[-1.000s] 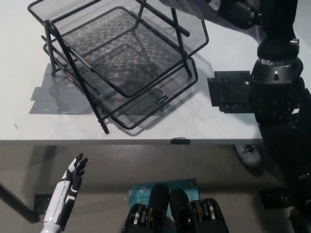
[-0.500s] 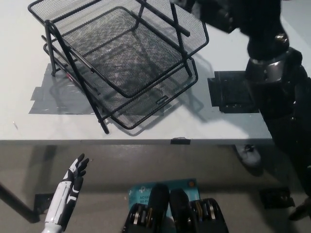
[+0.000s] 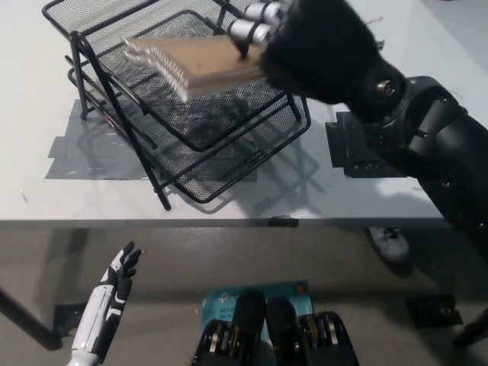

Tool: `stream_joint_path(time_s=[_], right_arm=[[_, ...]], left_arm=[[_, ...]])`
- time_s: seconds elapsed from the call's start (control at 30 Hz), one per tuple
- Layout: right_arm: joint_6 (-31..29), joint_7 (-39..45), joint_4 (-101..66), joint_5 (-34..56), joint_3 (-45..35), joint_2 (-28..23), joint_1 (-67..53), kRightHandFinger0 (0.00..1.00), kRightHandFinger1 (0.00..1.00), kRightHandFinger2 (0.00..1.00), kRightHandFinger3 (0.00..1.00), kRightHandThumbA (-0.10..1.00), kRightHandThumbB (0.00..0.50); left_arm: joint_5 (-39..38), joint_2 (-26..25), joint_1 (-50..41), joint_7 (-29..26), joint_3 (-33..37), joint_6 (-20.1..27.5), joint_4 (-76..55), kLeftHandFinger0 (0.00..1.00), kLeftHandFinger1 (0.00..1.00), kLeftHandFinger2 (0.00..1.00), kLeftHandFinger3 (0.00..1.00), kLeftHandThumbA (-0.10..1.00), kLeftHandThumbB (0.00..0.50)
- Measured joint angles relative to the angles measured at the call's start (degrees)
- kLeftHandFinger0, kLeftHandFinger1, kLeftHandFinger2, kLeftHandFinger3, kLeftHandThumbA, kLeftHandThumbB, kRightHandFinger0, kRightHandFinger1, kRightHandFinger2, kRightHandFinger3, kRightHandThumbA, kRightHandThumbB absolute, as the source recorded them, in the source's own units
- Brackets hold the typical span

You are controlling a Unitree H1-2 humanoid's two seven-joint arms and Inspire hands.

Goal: A person hands a notebook to the robot and the robot grabs it with its right hand and places it in the file tray kept in the centre of the desk infront of it.

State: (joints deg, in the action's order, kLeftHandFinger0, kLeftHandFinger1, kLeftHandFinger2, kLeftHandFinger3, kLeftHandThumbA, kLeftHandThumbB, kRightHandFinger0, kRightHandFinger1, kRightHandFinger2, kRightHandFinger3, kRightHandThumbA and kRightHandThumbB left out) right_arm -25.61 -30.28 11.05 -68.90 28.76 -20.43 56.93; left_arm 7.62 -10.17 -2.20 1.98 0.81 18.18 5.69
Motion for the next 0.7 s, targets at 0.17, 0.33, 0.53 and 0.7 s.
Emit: stream_joint_path(time_s=[0.17, 0.33, 0.53, 0.7], right_arm=[[-0.2, -1.4, 0.7, -4.0, 2.5, -1.8, 0.6, 0.00, 0.00, 0.00, 0.00, 0.78, 0.085], [-1.1, -3.3, 1.9, -6.5, 4.9, -3.5, 1.8, 0.00, 0.00, 0.00, 0.00, 0.82, 0.092], [-1.4, -4.5, 2.3, -8.6, 6.9, -5.0, 3.7, 0.00, 0.00, 0.00, 0.00, 0.83, 0.098], [-1.5, -5.5, 2.8, -9.9, 8.5, -5.8, 4.8, 0.00, 0.00, 0.00, 0.00, 0.84, 0.071]], left_arm=[[-0.1, 0.0, 0.0, 0.0, 0.1, 0.3, 0.5, 1.00, 1.00, 1.00, 1.00, 1.00, 0.385], [-0.1, 0.0, 0.0, 0.1, 0.2, 0.3, 0.5, 1.00, 1.00, 1.00, 1.00, 1.00, 0.385], [-0.1, 0.0, 0.0, 0.5, 0.3, 0.3, 0.5, 1.00, 1.00, 1.00, 1.00, 1.00, 0.386], [0.0, -0.1, 0.1, 0.7, 0.3, 0.3, 0.5, 1.00, 1.00, 1.00, 1.00, 1.00, 0.393]])
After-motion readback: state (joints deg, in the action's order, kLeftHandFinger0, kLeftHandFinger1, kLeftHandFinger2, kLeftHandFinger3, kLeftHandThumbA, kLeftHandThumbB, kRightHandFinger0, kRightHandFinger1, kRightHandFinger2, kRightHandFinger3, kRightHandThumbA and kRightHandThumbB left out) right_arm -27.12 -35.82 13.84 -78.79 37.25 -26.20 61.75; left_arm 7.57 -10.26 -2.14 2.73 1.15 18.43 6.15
